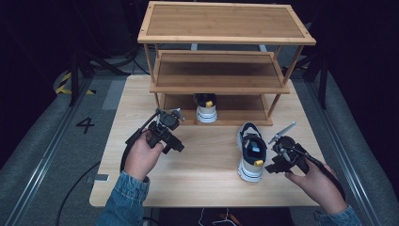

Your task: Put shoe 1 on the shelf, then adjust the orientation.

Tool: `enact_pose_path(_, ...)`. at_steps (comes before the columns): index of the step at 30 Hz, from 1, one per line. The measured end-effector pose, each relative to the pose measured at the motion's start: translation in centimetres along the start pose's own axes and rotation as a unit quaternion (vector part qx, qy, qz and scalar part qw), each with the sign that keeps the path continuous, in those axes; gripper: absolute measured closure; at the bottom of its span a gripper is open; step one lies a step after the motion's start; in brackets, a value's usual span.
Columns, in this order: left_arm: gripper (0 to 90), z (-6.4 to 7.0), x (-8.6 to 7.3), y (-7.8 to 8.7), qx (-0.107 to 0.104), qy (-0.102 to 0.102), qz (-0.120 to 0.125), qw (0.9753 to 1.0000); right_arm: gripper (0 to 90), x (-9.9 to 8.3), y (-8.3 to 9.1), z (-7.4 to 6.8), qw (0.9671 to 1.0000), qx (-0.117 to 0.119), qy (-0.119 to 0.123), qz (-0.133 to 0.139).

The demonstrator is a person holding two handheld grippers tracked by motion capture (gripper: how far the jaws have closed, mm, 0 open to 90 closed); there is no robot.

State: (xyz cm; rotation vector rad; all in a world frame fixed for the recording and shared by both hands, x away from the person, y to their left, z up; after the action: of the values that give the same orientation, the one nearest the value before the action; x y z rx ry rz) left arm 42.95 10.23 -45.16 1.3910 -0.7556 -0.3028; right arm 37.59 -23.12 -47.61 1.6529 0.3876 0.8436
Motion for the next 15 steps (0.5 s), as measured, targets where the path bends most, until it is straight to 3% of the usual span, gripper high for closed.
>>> enact_pose_path(5, 16.8, -0.1, -0.3, 0.3, -0.003, 0.002, 0.006, 1.0, 39.6, 0.6, 0.5, -0.6, 0.9996, -0.013, 0.022, 0.01)
enact_pose_path(8, 16.9, -0.3, -0.9, 0.3, -0.004, 0.009, -0.001, 0.9999, 41.3, 0.8, 0.4, -0.8, 0.9963, -0.054, 0.067, 0.001)
enact_pose_path(9, 17.1, -0.5, -1.0, 0.3, 0.0, 0.009, -0.002, 1.0, 41.1, 0.9, 0.4, -0.9, 0.9954, -0.058, 0.076, -0.001)
enact_pose_path(12, 17.0, -0.7, -1.3, 0.5, 0.0, 0.016, 0.002, 0.9999, 36.1, 1.1, 0.3, -1.1, 0.996, -0.055, 0.07, -0.009)
enact_pose_path(15, 16.9, -0.9, -1.9, 0.6, 0.001, 0.021, 0.002, 0.9998, 33.2, 1.8, 0.6, -1.3, 0.9957, -0.057, 0.072, 0.003)
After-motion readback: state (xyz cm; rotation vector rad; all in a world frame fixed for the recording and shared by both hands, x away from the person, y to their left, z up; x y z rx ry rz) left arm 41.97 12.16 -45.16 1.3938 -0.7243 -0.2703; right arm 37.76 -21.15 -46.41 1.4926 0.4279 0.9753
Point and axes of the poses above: each handheld gripper's, and its own axes: y roughly backward along the jaws, x roughly out of its top, z roughly to its right, the point moved 10 cm from there along -y, roughly forward along the jaws, and after that the axes turned 2 degrees about z, right-handed, at the moved point
